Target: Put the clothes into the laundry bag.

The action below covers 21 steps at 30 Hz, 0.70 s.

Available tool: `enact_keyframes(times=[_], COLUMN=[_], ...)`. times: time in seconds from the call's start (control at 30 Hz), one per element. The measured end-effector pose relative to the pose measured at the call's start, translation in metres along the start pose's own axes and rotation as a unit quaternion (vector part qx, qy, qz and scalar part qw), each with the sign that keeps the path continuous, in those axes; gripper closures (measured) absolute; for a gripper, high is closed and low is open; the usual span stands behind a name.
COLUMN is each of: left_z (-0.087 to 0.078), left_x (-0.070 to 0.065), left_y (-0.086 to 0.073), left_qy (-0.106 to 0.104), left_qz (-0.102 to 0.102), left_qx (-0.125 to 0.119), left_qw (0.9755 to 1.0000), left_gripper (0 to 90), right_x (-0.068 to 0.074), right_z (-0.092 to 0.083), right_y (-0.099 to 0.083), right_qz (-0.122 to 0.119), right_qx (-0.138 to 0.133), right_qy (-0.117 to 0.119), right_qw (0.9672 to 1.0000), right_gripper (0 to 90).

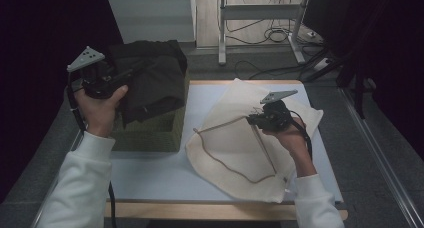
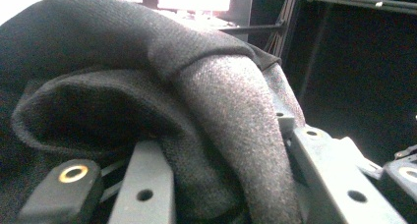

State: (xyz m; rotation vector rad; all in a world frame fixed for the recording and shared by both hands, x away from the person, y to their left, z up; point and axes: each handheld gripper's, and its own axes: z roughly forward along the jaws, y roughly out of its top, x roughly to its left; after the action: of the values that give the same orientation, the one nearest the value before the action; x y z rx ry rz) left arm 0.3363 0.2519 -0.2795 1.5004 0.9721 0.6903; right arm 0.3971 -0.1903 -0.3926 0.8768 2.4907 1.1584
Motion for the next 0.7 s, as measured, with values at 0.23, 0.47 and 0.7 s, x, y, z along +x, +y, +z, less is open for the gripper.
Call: enact_keyframes(times=[0.23, 0.47, 0.7], left_z=[-0.011, -0.017, -0.024], left_x=[-0.004, -0.008, -0.017], left_y=[0.003, 0.005, 0.005], left_qy=[-0.004, -0.016, -0.026], left_qz=[-0.001, -0.002, 0.011], left_qx=[-0.016, -0.019, -0.02], left_qw=[0.9999, 0.9997, 0.9994], left_gripper=[67.0, 67.0, 67.0], right_x=[0.0, 0.0, 0.0], right_z=[0.0, 0.0, -0.001], right_y=[0.0, 0.0, 0.0], right_qz=[-0.002, 0.0, 0.002], right_qx=[0.001, 0.0, -0.003], right_qy=[0.0, -0.001, -0.002], right_qw=[1.0, 1.0, 1.0], right_gripper=[85.4, 85.4, 85.4])
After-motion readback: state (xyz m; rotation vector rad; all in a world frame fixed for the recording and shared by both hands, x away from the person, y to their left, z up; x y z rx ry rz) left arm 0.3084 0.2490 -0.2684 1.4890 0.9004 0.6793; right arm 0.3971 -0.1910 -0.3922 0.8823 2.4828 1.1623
